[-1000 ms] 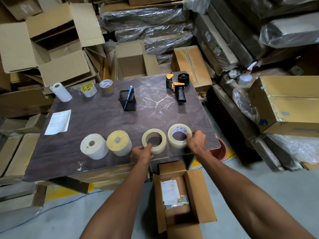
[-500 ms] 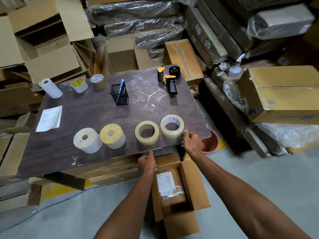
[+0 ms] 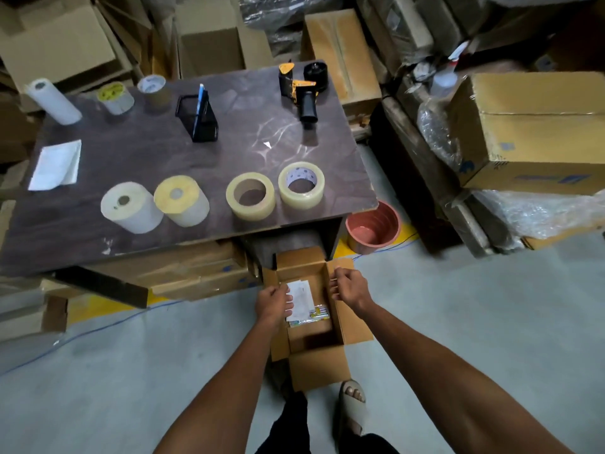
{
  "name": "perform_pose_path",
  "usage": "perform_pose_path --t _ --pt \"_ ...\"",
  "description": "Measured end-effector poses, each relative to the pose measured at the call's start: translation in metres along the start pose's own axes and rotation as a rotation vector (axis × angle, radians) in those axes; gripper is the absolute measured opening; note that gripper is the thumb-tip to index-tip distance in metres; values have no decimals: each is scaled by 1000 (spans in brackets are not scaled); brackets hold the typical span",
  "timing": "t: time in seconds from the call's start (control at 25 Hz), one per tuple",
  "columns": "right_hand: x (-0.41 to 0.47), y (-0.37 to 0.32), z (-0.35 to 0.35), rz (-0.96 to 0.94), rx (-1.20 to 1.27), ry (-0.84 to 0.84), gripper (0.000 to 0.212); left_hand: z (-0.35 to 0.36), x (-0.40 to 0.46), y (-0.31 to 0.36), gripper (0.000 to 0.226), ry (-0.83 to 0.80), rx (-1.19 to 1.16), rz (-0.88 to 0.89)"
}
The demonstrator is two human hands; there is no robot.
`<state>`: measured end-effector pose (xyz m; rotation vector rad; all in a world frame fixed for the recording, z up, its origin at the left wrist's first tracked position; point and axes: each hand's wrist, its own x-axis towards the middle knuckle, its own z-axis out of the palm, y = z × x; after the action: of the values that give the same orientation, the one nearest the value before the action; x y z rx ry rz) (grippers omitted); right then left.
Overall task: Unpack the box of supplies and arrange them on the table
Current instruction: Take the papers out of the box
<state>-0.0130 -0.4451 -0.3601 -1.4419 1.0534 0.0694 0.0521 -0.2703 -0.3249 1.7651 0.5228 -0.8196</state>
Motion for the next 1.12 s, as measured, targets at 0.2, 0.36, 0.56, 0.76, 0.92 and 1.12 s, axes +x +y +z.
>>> perform_pose_path --t 0.2,0.36,0.56,0.76,0.92,1.12 --pt "-5 74 -21 23 -133 -57 48 26 -8 -67 21 55 87 -49" --pt "18 138 -21 14 -234 -89 50 53 8 -115 23 48 159 -51" --pt "83 210 10 -25 -370 -143 51 77 72 -172 30 47 262 -35" --pt "133 293 43 -145 -422 -138 56 105 147 -232 40 39 445 21" --pt "175 340 62 -198 -374 -103 46 129 217 -279 51 63 506 37" --pt "253 378 90 -202 -415 -91 36 156 316 -333 66 40 681 54"
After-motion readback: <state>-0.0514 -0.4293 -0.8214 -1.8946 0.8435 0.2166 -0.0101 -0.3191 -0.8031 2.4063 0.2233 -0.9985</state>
